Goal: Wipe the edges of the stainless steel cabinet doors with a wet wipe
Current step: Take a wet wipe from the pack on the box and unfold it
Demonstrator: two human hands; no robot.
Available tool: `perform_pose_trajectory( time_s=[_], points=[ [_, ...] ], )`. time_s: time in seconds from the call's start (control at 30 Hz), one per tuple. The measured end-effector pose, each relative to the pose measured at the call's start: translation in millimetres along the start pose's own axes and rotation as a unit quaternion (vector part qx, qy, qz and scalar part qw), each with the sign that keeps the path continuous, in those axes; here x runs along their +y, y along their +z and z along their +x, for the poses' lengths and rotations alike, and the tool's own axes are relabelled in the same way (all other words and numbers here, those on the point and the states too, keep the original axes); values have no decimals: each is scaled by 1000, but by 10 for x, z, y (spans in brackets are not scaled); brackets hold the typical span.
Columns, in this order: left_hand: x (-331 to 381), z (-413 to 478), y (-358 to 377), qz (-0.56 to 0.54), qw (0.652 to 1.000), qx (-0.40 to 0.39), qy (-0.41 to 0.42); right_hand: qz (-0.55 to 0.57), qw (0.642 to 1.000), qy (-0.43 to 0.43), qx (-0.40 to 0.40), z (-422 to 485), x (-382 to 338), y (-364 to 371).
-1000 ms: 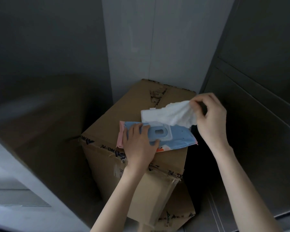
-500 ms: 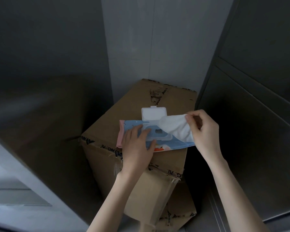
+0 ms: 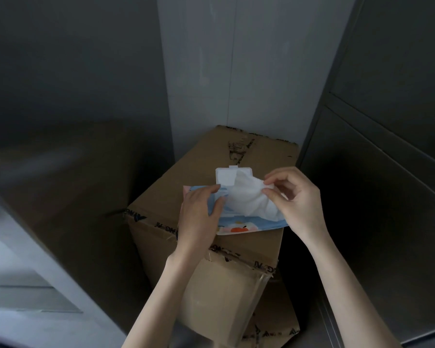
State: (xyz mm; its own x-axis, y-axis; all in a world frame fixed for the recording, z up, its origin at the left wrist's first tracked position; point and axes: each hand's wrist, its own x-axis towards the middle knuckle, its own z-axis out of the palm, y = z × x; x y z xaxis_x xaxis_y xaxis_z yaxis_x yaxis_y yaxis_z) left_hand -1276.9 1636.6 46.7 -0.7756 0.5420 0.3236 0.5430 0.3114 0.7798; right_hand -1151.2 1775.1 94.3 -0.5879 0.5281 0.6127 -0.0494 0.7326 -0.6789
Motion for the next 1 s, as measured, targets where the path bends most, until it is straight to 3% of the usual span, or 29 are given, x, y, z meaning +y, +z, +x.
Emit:
perform_pose_trajectory(
  time_s=[0.13,0.27,0.43,0.7,0.9,1.0],
  points=[
    [-25,159,2,39,999,-12,16,-72,994,-47,68,19,18,-124],
    [-7,319,38,68,996,-54,3,-133,982,-32,129,24,102,-188],
    [37,417,81,76,994,-73,-11,-212,971,23,112,-17,201,-113],
    [87,415,143,44,996,-73,-23,-265,958,37,107,-35,239,-133],
    [79,357,313,144,977,-148,46,-263,953,31,144,-17,289,-223],
    [92,330,423,153,981,-111,34,-243,960,37,132,-27,294,-208]
  ],
)
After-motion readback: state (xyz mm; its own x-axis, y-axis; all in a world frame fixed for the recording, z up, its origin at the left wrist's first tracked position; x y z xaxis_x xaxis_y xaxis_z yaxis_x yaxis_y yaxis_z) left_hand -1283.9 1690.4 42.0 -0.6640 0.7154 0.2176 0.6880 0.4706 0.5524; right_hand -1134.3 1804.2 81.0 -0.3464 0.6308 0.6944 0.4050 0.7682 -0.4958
